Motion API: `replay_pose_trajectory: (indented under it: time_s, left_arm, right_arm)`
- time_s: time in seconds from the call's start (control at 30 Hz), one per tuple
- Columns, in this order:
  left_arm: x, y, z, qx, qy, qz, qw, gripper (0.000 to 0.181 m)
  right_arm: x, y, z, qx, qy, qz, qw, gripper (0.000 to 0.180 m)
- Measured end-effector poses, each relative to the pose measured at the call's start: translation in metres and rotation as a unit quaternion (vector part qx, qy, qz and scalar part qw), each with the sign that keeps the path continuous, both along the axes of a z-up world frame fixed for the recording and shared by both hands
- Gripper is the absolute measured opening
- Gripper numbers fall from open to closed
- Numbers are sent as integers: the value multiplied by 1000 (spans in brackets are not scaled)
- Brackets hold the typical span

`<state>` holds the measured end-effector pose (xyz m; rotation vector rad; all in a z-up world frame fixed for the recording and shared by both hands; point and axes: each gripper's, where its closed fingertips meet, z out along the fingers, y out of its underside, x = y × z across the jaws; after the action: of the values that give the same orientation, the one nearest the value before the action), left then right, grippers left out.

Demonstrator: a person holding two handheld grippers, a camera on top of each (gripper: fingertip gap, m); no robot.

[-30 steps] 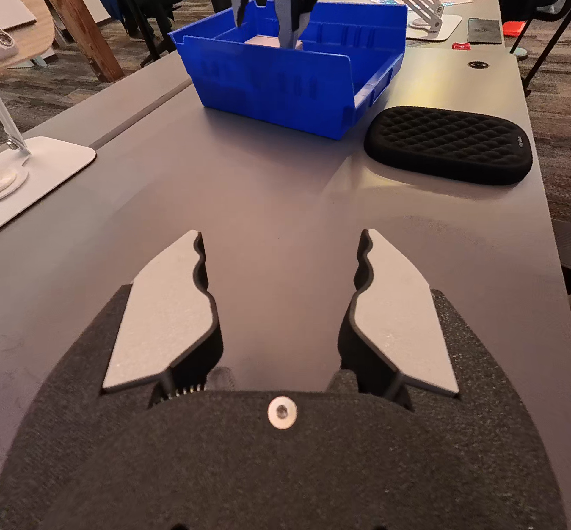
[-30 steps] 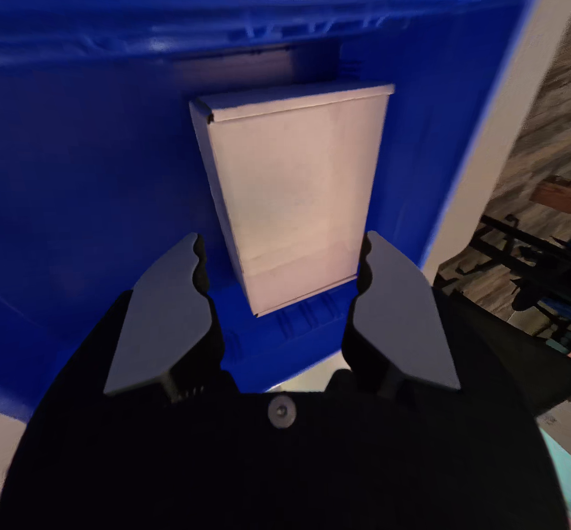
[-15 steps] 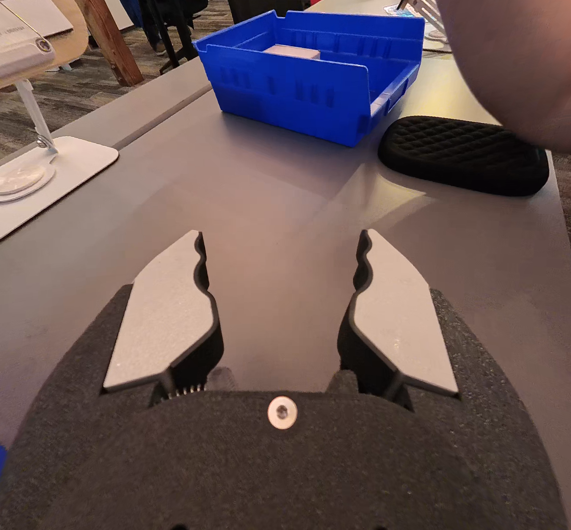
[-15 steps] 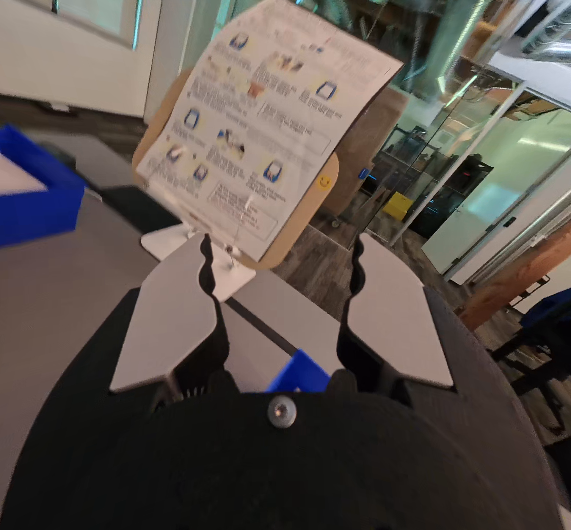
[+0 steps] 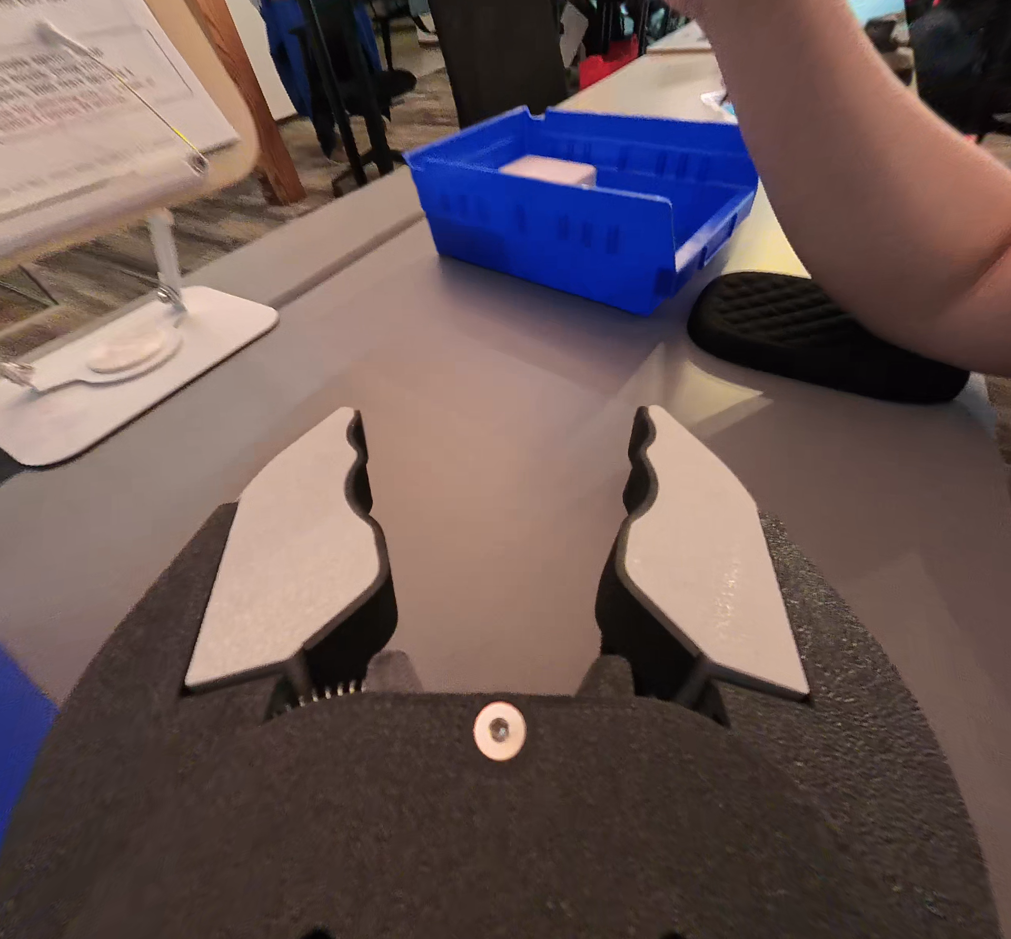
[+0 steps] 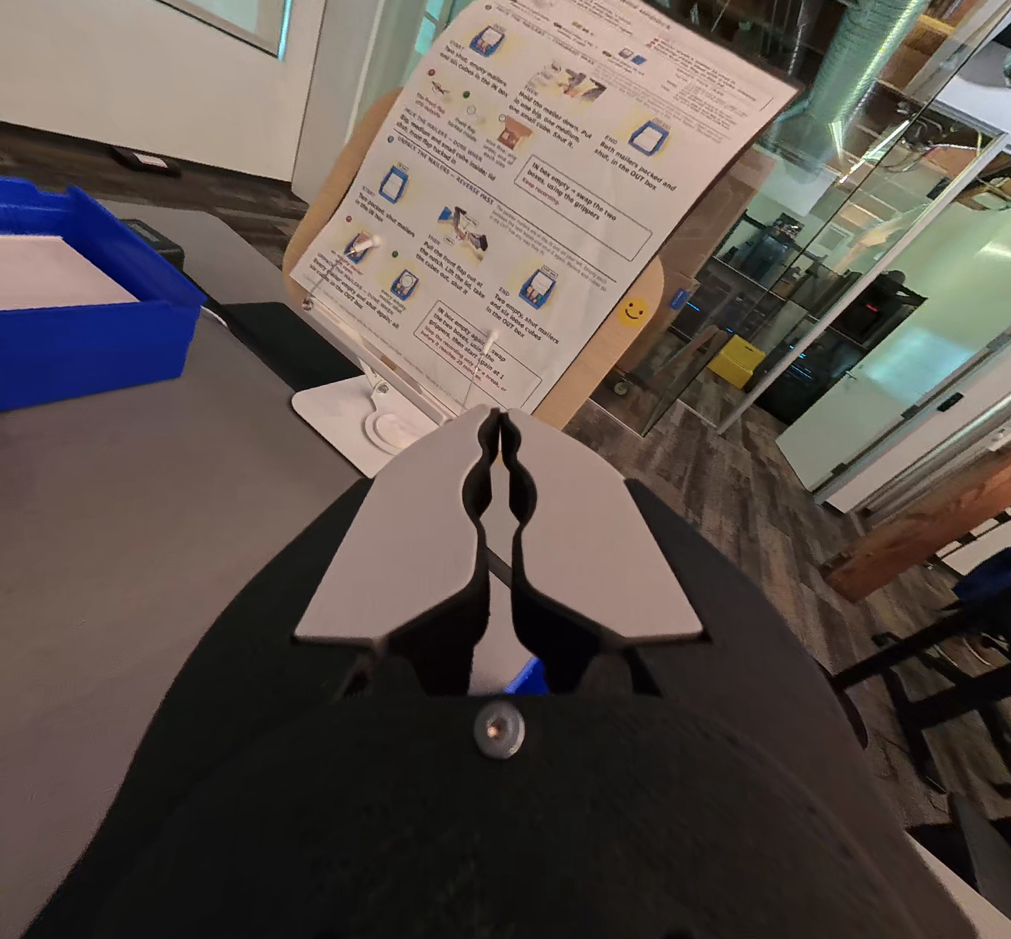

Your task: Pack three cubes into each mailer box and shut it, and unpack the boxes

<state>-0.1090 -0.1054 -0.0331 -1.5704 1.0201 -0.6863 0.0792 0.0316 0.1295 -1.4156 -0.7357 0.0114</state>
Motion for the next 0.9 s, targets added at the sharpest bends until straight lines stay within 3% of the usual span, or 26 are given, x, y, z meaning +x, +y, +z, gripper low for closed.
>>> replay_pose_trajectory:
  time_s: [0.13, 0.2, 0.3, 0.37, 0.47, 0.57, 0.7, 0.9]
  left_arm:
    - [-38, 9, 44, -55, -66, -1, 996, 95]
    - [-71, 24, 49, -48, -20, 0, 999, 87]
    - [-146, 89, 38, 57, 174, 115, 976, 91]
    - [-181, 122, 28, 90, 294, 119, 944, 88]
    - [-209, 157, -8, 6, 404, 86, 911, 110]
    - [-233, 176, -47, -74, 496, 61, 863, 107]
    - [-250, 192, -81, -108, 553, 47, 825, 110]
    - [-249, 181, -85, -130, 544, 23, 829, 109]
  right_arm:
    - [5, -2, 0, -1, -17, 2, 1000, 1]
    - [8, 0, -3, 0, -28, -3, 1000, 2]
    - [6, 4, -10, -14, -41, -4, 999, 6]
    - [3, 7, -14, -18, -53, -3, 998, 8]
    - [0, 11, -24, -30, -78, -8, 996, 11]
    - [-3, 14, -36, -72, -74, -4, 995, 14]
    - [-3, 16, -45, -106, -51, 19, 993, 17]
    - [8, 27, -59, -129, -65, -1, 990, 20]
